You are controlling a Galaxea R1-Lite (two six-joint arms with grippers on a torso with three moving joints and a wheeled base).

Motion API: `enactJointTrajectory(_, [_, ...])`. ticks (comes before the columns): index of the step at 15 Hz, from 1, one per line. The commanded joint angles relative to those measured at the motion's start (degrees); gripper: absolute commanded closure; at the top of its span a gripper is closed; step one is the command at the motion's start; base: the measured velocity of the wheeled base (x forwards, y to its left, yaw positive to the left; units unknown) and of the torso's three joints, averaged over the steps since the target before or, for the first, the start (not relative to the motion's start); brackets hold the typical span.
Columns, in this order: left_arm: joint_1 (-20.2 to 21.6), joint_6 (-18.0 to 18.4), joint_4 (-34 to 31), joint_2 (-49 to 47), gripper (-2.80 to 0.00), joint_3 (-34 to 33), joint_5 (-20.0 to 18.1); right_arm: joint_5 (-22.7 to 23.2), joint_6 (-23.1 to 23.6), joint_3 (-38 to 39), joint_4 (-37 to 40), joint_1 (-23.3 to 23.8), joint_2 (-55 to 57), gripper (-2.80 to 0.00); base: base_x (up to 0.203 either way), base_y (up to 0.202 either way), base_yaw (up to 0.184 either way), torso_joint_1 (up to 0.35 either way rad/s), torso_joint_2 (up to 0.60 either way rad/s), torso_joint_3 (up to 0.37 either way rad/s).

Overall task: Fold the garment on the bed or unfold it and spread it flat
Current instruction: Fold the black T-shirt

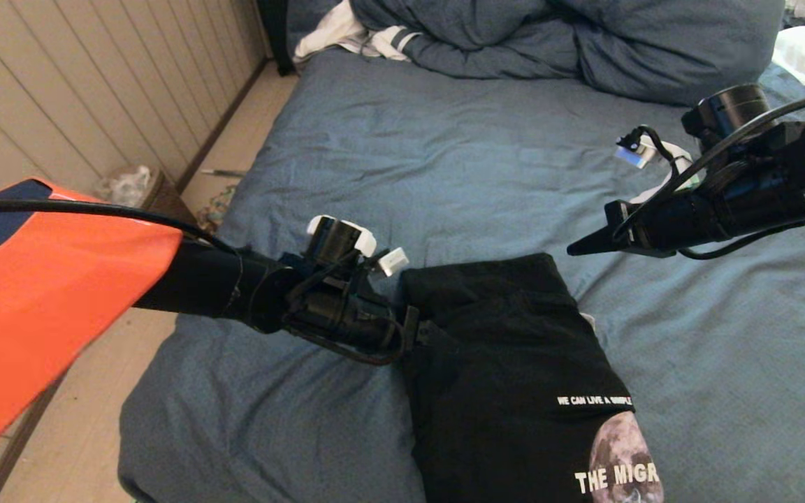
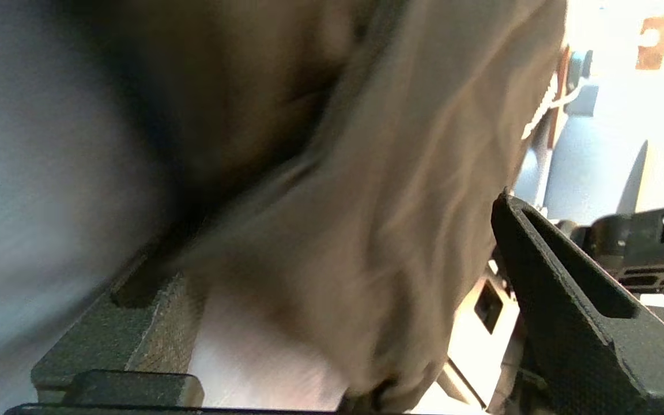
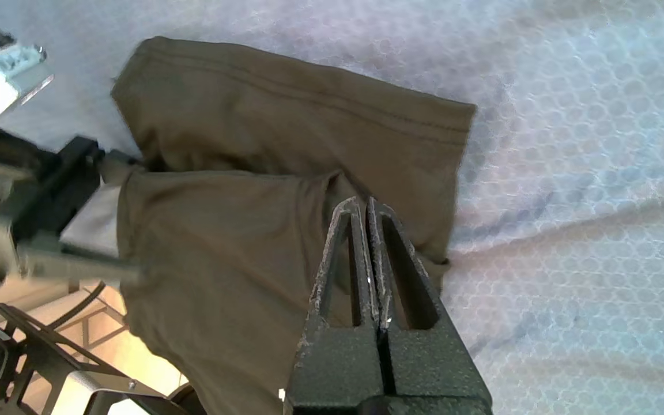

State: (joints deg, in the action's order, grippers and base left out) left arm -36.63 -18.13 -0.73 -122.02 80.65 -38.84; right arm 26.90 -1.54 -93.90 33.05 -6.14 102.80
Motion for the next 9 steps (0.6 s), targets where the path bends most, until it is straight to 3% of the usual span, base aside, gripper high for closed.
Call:
enactJointTrajectory(1, [-1.5, -0.6, 0.0, -2.5, -2.80, 2.8, -0.2, 0.2, -0.2, -0.9, 0.2, 0.1, 1.8, 0.00, 0.000, 0.000, 0.000, 0.000, 0.00, 0.000])
enactJointTrajectory(2, [-1.6, -0.8, -0.1, -3.0, -2.80, 3.5, -0.1, 0.2, -0.6, -1.5, 0.3, 0.4, 2.1, 0.00, 0.000, 0.000, 0.000, 0.000, 0.00, 0.000])
enactJointTrajectory(3, [-1.6, -0.8, -0.2, -3.0, 0.00, 3.3, -0.1, 0.2, -0.6, -1.5, 0.3, 0.6, 2.0, 0.00, 0.000, 0.000, 0.000, 0.000, 0.00, 0.000])
enactJointTrajectory(9, [-1.9, -1.4, -0.5, -1.6, 0.00, 0.8, -0.5, 0.2, -0.8, -1.9, 0.3, 0.7, 2.8, 0.00, 0.000, 0.000, 0.000, 0.000, 0.00, 0.000])
